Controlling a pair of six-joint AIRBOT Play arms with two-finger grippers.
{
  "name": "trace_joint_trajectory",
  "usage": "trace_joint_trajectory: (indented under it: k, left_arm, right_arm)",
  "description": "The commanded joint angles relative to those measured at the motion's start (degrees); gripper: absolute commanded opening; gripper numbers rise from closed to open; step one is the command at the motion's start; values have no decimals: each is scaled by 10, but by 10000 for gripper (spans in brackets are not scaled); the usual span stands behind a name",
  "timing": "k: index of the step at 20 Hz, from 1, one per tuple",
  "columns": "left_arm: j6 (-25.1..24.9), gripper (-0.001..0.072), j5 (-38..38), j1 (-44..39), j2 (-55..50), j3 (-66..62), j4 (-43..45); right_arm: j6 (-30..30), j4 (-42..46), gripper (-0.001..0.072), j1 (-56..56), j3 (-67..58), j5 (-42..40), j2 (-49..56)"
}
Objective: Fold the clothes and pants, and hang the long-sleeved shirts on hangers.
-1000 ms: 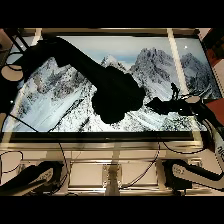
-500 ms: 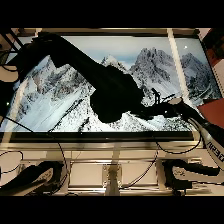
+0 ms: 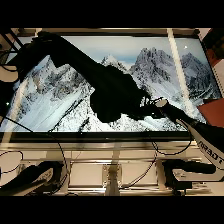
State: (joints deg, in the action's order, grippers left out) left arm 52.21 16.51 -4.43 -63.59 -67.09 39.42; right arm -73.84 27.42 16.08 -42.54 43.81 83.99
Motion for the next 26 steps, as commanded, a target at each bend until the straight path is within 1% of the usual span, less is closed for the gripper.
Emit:
trace_joint_trajectory:
  k: [1, 4, 6, 8, 10, 11, 12, 13, 14, 15, 16, 18, 20, 22, 26]
  left_arm:
    - [0, 30, 0, 0, 0, 0, 0]
    - [0, 30, 0, 0, 0, 0, 0]
    - [0, 30, 0, 0, 0, 0, 0]
    - [0, 31, 0, 0, 0, 0, 0]
    - [0, 30, 0, 0, 0, 0, 8]
    - [0, 30, 0, 0, 0, 0, 19]
    - [0, 30, 0, 0, 0, 0, 27]
    - [0, 30, 0, 0, 0, 0, 28]
    - [0, 30, 0, 0, 0, 0, 28]
    - [0, 30, 0, 0, 0, 0, 28]
    - [0, 30, 0, 1, 0, 0, 28]
    - [0, 30, -1, 2, 0, 0, 28]
    - [0, 30, -29, 3, 1, 0, 28]
    - [0, 30, -89, 3, 3, 0, 28]
    - [0, 30, -227, 2, 27, 0, 28]
  right_arm:
    - [-5, -2, 512, 36, -40, 15, 37]
    - [-4, -2, 509, 68, -95, 0, 59]
    - [-4, -2, 484, 82, -129, 2, 72]
    - [2, -2, 484, 93, -152, -7, 77]
    - [25, 2, 485, 96, -174, -28, 77]
    - [24, 8, 485, 94, -183, -45, 77]
    - [8, 18, 484, 90, -189, -70, 77]
    - [-14, 30, 450, 84, -190, -93, 77]
    - [-26, 48, 292, 77, -190, -106, 77]
    - [-26, 66, 50, 70, -190, -103, 77]
    - [-26, 74, 25, 63, -190, -95, 76]
    - [-25, 76, 25, 45, -190, -77, 67]
    - [-15, 82, 25, 17, -190, -73, 38]
    - [-15, 120, 24, -17, -195, -71, -11]
    - [-15, 257, 24, -77, -260, -30, -142]
